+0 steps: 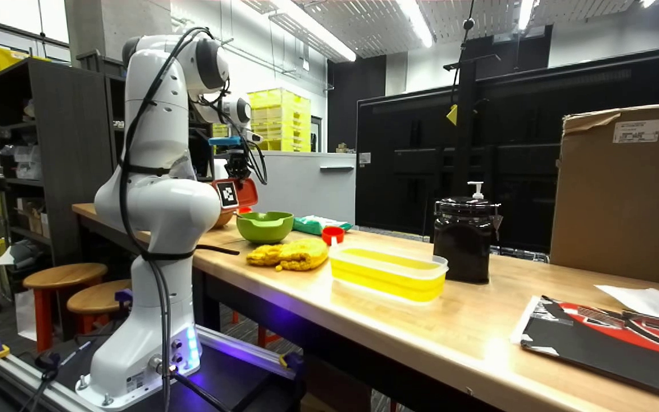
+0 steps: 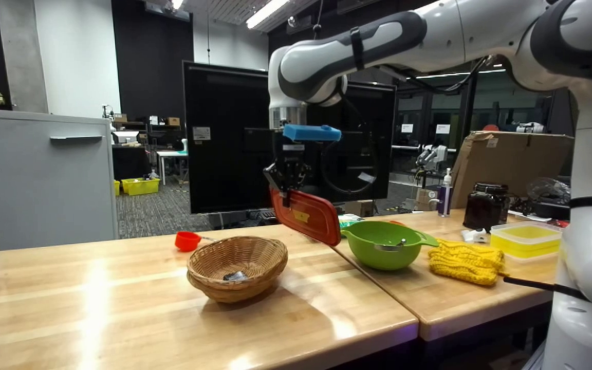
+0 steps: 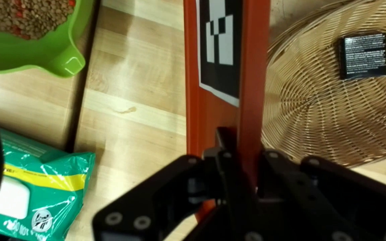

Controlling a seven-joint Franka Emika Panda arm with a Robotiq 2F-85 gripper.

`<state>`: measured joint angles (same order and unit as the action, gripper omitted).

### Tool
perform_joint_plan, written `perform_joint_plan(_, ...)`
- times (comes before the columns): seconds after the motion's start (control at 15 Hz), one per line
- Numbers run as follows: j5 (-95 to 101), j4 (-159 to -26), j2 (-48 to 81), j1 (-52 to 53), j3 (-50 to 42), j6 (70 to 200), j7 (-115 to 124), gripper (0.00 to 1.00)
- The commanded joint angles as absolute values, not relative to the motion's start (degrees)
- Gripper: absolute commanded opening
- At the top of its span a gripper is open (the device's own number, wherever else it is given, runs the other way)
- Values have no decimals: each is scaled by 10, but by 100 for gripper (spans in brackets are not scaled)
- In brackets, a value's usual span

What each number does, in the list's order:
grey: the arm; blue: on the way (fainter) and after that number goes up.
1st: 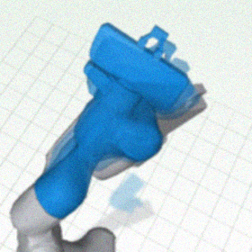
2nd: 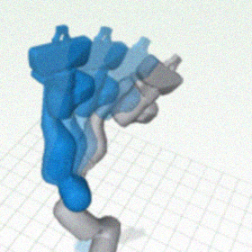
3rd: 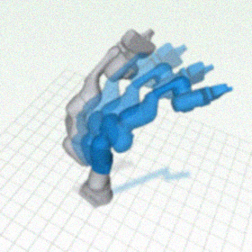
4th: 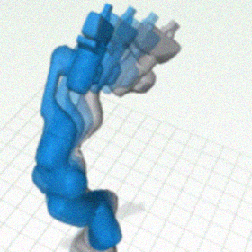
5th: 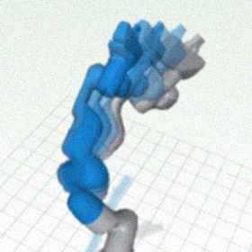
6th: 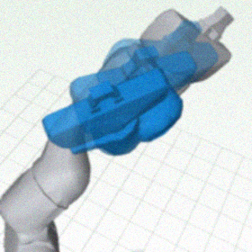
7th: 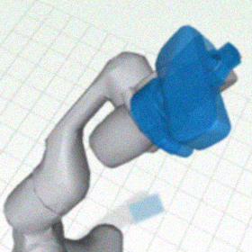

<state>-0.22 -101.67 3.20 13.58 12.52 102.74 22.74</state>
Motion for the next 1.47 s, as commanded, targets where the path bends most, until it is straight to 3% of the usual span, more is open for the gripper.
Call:
perform_joint_plan(0.0,1,-1010,4,126,117,1007,187,3)
perform_joint_plan(0.8,-19,-1096,-143,62,61,946,84,3)
perform_joint_plan(1.4,37,-1188,-288,1,-52,858,-158,3)
